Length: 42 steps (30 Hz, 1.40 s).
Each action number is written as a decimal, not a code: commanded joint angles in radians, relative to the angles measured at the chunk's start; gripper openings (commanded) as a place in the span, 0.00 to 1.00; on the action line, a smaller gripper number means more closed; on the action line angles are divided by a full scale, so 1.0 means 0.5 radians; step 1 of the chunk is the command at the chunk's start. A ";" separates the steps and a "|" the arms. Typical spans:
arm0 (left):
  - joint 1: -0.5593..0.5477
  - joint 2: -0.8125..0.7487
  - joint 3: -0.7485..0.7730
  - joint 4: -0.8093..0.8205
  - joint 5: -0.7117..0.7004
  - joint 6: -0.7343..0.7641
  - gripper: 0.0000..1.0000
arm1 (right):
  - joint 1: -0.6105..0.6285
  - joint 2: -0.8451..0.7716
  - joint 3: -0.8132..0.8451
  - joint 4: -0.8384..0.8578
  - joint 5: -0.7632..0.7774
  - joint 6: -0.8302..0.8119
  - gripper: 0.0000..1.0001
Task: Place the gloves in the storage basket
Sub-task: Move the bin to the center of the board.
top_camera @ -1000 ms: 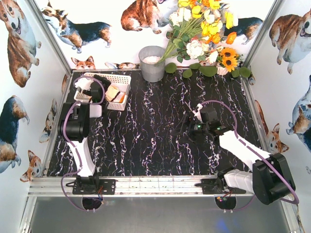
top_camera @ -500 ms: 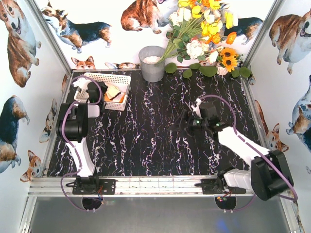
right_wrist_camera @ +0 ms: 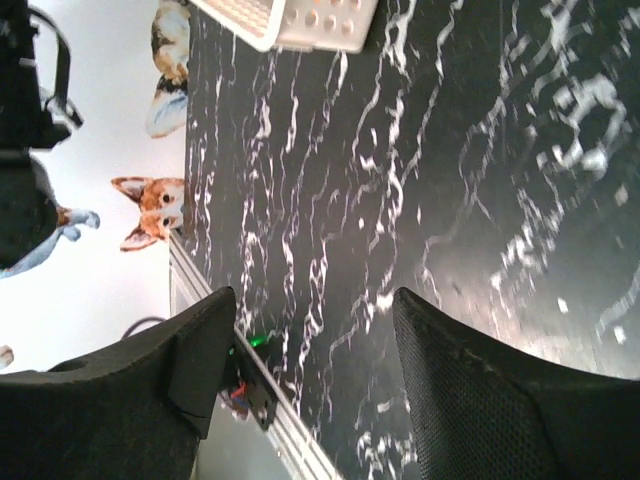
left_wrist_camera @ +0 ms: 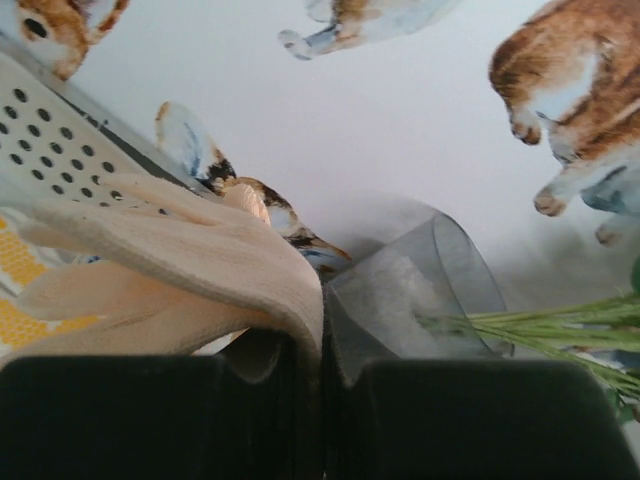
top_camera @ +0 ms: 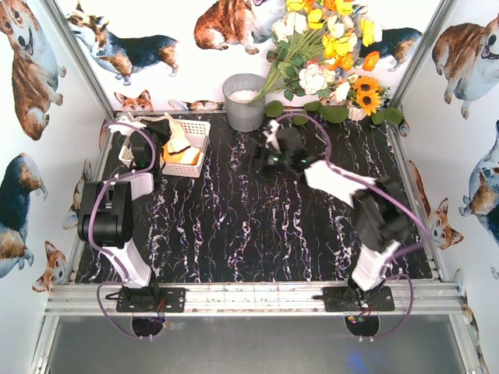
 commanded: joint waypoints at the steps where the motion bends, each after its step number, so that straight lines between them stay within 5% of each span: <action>1: 0.018 -0.041 0.016 -0.030 0.220 0.033 0.00 | 0.047 0.275 0.282 0.292 -0.028 0.046 0.65; 17: -0.061 0.363 0.208 -0.039 0.624 0.006 0.00 | 0.068 0.204 0.132 0.287 0.021 -0.001 0.61; 25: -0.128 0.180 -0.054 -0.060 0.913 0.022 0.00 | 0.068 0.055 0.046 0.158 0.044 -0.075 0.61; 42: -0.693 -0.555 -0.764 -0.410 1.040 0.102 0.00 | 0.056 -0.366 -0.268 -0.070 0.184 -0.166 0.61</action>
